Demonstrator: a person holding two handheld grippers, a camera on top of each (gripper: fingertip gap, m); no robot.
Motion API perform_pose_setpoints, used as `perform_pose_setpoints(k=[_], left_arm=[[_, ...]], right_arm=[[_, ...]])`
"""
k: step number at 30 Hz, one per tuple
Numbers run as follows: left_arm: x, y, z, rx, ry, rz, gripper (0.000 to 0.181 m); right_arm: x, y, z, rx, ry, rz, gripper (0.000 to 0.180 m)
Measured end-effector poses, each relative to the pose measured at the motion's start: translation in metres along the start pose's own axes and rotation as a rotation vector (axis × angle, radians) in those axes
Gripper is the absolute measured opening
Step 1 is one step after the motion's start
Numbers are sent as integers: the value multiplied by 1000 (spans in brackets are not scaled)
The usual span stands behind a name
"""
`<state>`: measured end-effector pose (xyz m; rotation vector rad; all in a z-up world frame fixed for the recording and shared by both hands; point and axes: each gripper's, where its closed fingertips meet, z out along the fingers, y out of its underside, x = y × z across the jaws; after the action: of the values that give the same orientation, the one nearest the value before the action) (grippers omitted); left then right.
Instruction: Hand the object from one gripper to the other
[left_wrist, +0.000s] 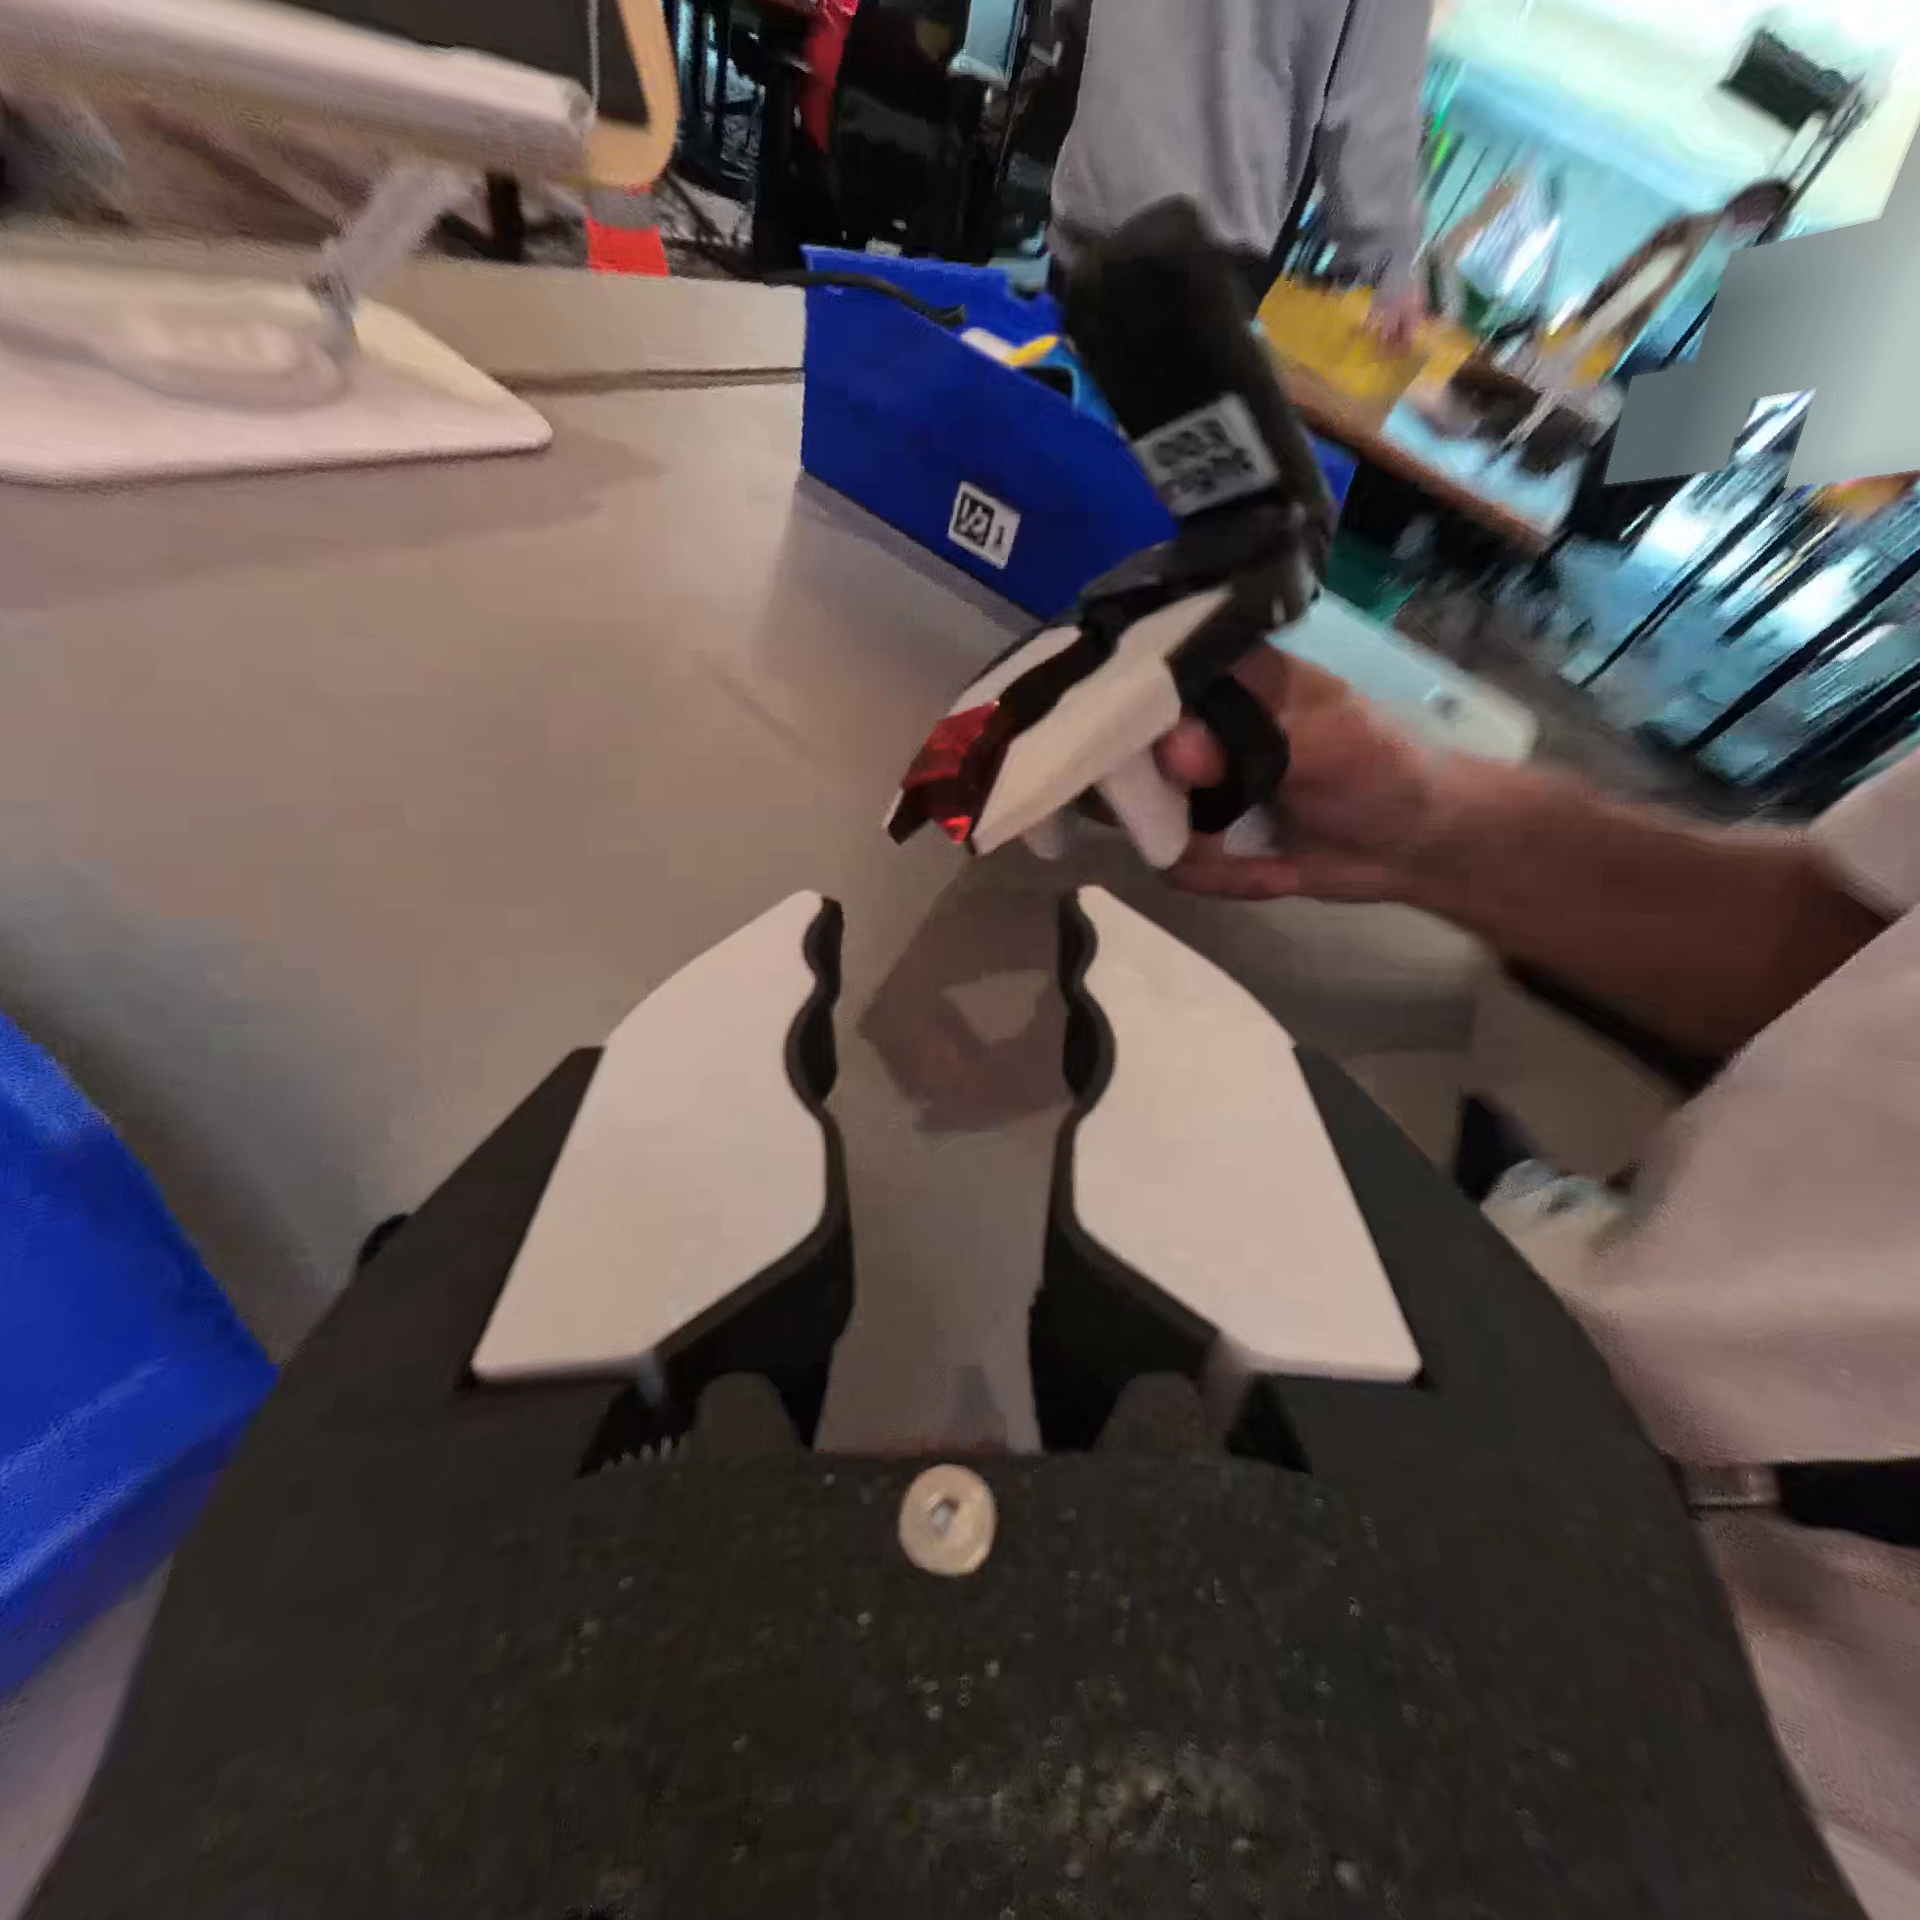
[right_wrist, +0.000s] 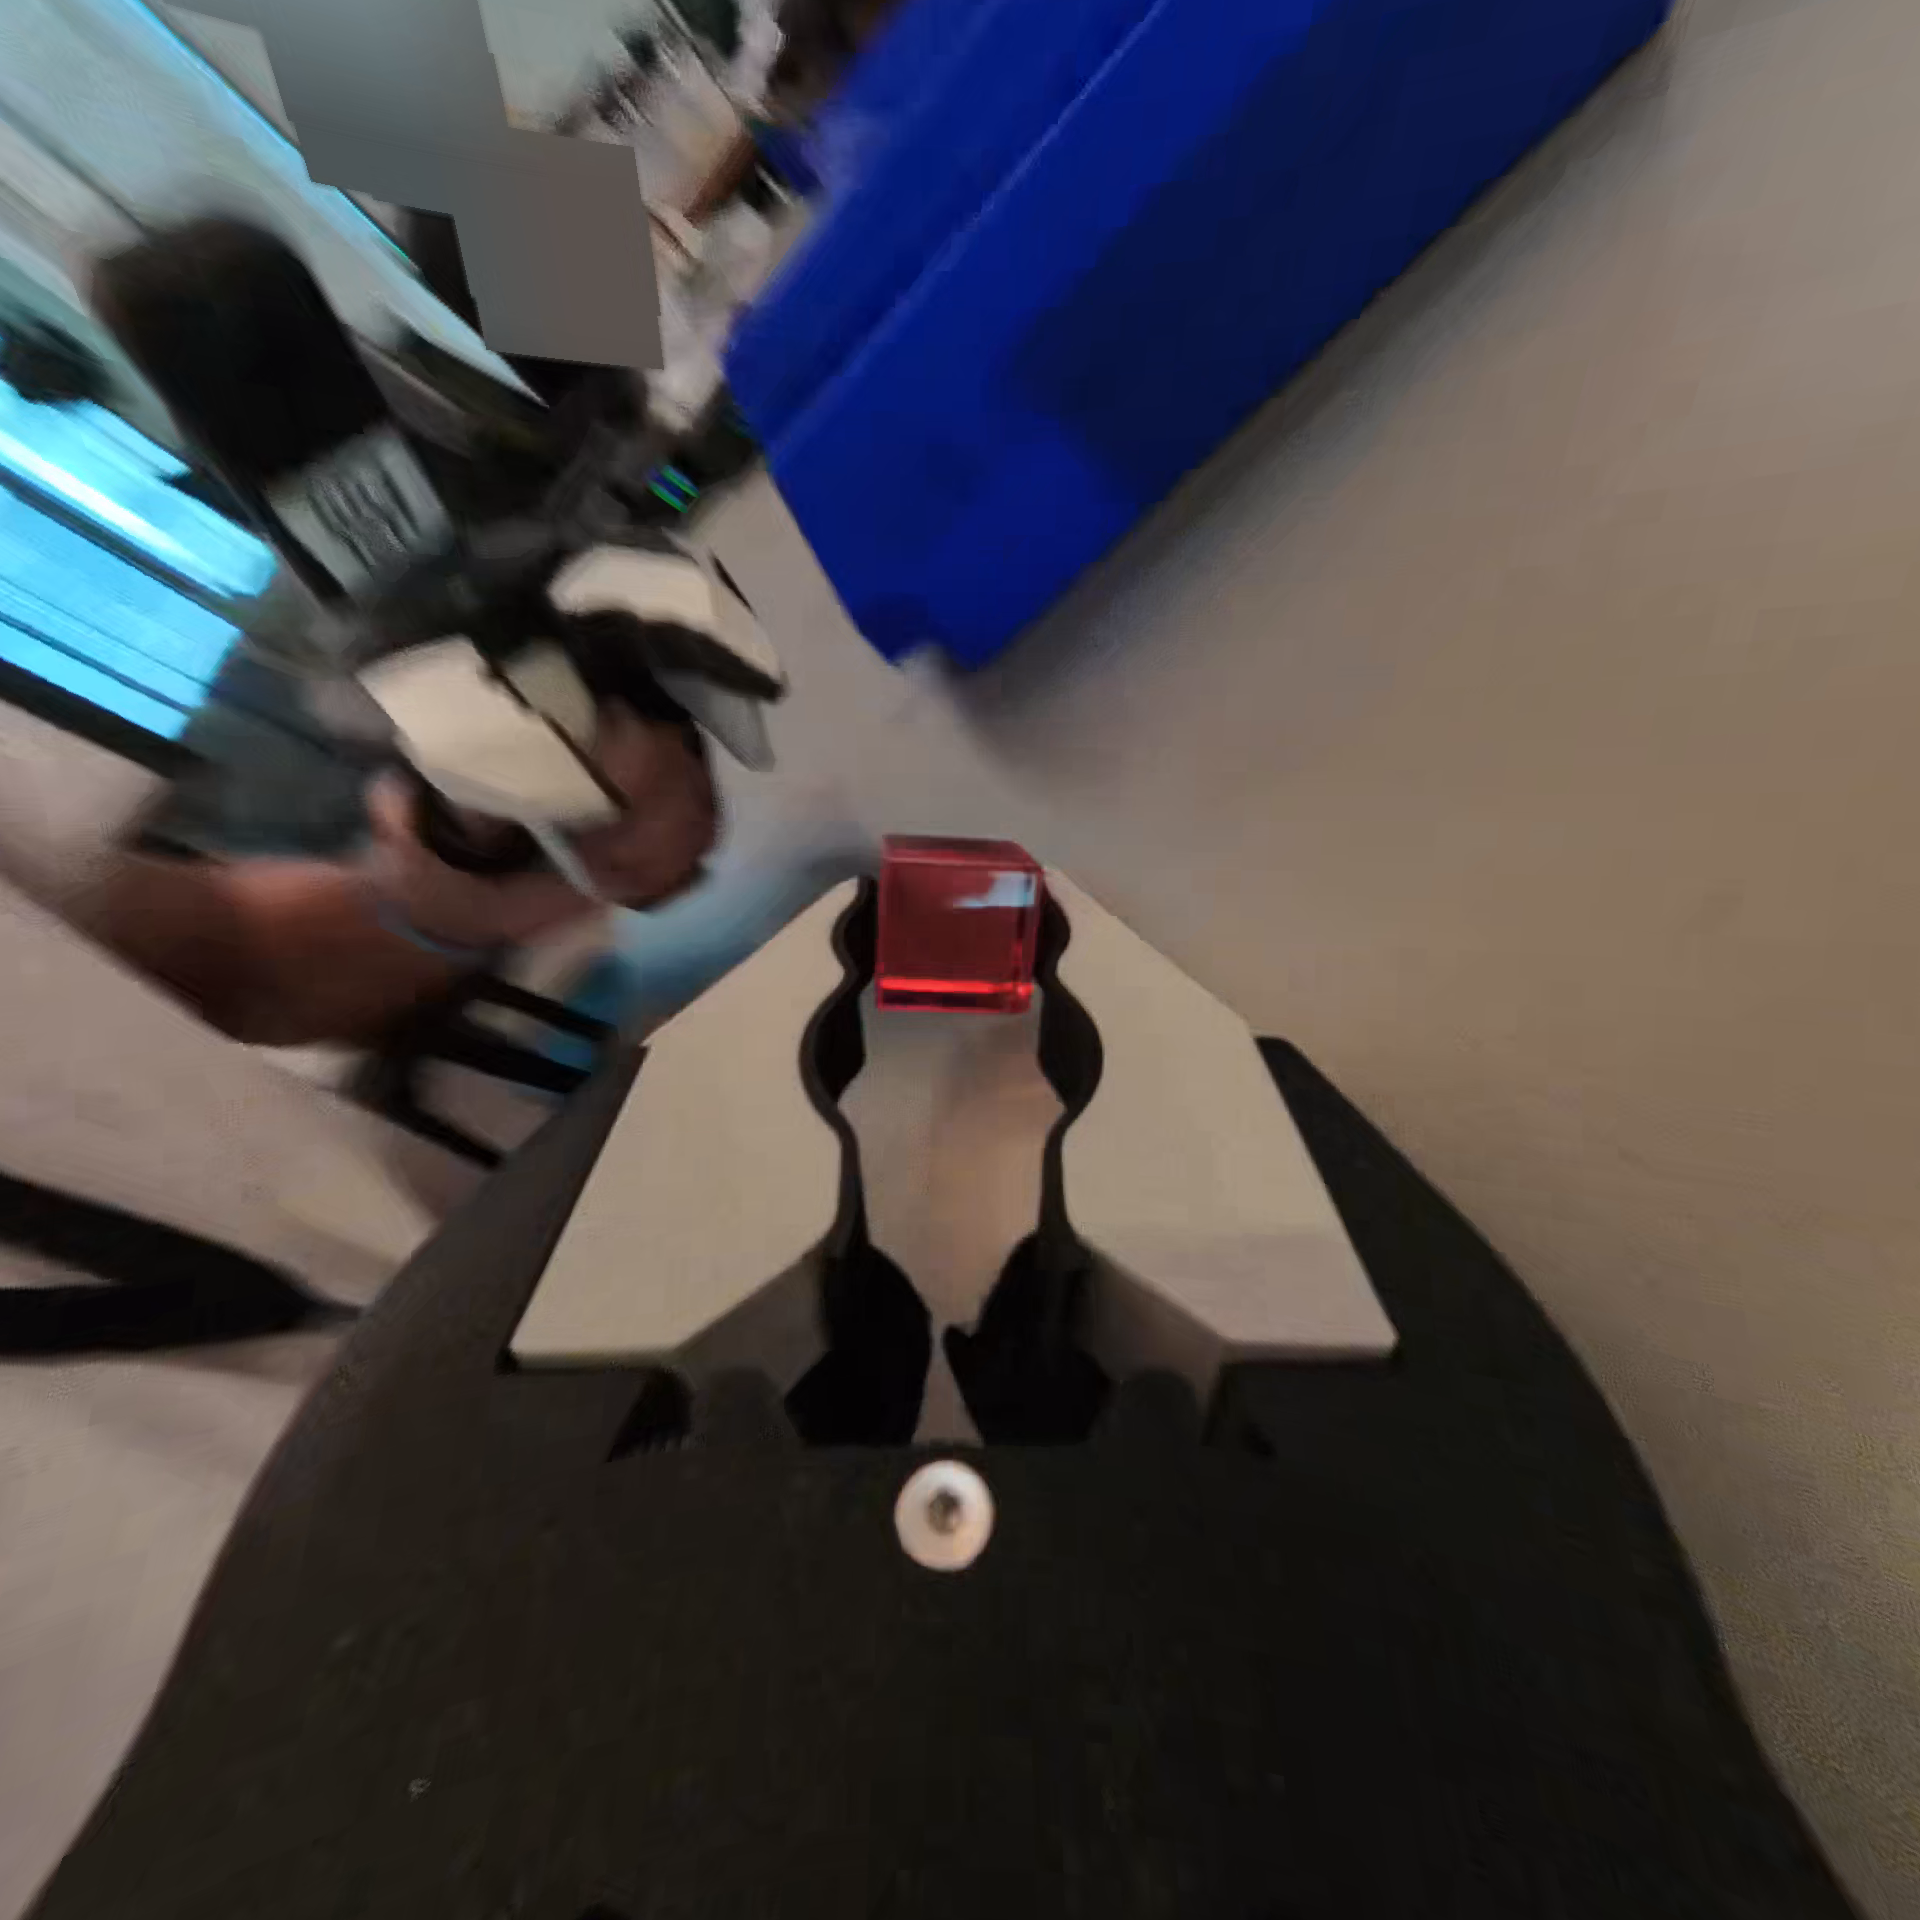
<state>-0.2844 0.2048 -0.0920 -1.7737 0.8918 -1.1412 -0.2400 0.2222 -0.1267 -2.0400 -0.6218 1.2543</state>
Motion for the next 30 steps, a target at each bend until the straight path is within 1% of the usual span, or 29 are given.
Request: perform_pose_setpoints(k=[1,3,4,6,8,11,14,17,18,19,21,23,24,27,29,30], left_arm=[[-1,-2,2,19,43,-81,43],[3,-5,8,20,129,-170,47],[4,-1,14,-17,150,-191,48],[9,11,27,-132,166,-218,57],[15,17,39,-197,178,-267,64],[21,23,51,-226,190,-357,59],[23,23,54,-203,210,-400,47],[21,24,51,-205,169,-338,33],[20,21,49,-191,161,-322,28],[19,18,46,-169,158,-312,28],[15,11,40,-124,157,-285,28],[12,6,33,-77,160,-248,27],[14,4,30,-53,170,-234,27],[25,-3,21,13,214,-190,27],[40,-7,15,34,298,-171,27],[44,-7,14,32,313,-158,27]], right_arm=[[2,1,-2,-28,75,-137,28],[-4,3,1,-78,175,-376,28],[-3,5,4,-103,247,-489,28],[-2,7,9,-132,391,-708,28],[-4,3,9,-137,531,-915,28],[-17,-2,10,-105,630,-1120,29],[-19,-4,9,-101,717,-1213,29],[-18,-1,10,-64,689,-1183,28],[-17,0,10,-51,694,-1178,33],[-15,0,9,-48,708,-1179,40],[-8,-1,5,-25,723,-1130,43],[-4,-2,2,7,644,-987,47],[-7,0,3,17,543,-886,47],[-28,4,-2,61,146,-522,47],[-62,-5,-18,144,-239,-289,46],[-75,-21,-32,232,-408,-145,42]])
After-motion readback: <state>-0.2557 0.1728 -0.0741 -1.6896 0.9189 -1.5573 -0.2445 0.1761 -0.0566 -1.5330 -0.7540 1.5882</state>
